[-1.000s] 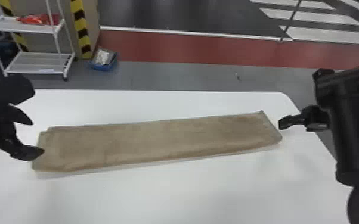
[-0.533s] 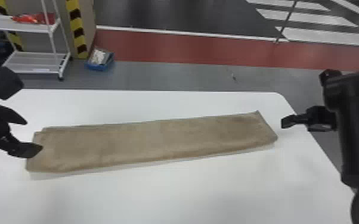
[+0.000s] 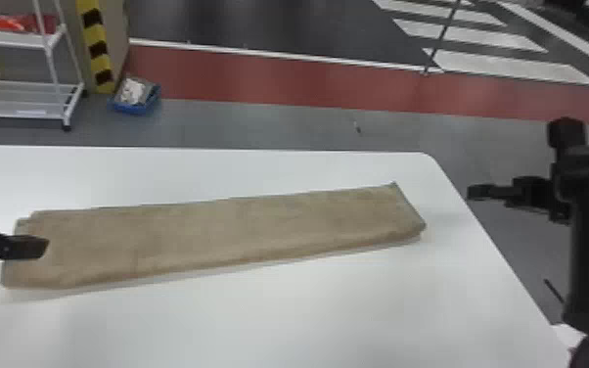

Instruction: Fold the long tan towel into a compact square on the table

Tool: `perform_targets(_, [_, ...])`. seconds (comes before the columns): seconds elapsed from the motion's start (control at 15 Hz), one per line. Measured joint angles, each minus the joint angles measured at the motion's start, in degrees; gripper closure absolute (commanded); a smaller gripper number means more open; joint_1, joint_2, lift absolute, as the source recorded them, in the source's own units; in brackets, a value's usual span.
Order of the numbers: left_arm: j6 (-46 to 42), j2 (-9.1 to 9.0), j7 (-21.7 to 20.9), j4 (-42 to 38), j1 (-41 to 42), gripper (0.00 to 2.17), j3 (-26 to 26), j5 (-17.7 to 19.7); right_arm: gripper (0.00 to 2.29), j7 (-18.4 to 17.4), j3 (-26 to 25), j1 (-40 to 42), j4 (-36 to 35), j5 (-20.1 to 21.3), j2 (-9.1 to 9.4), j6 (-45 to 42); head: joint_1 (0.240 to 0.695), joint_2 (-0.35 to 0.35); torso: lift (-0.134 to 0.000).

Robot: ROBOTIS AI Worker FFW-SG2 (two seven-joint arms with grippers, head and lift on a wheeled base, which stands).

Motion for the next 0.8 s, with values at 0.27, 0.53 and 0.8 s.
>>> perform_targets(0.27, [18.6, -2.27, 7.7, -3.9, 0.2, 0.12, 0.1, 8.0, 0.07, 0.4, -1.7, 5.5, -4.4, -2.3, -1.63, -0.4, 0.695, -0.3, -0.125])
perform_targets(0.53, [21.0, -4.39, 16.1, -6.0, 0.5, 0.12, 0.7, 10.3, 0.07, 1.7, -4.0, 11.4, -8.1, -3.6, -2.02, -0.2, 0.695, -0.316, -0.125])
perform_targets(0.8, [21.4, -4.72, 20.5, -4.6, 0.9, 0.12, 1.3, 12.2, 0.07, 2.8, -6.2, 15.3, -11.2, -4.2, -2.03, 0.4, 0.695, -0.322, -0.125])
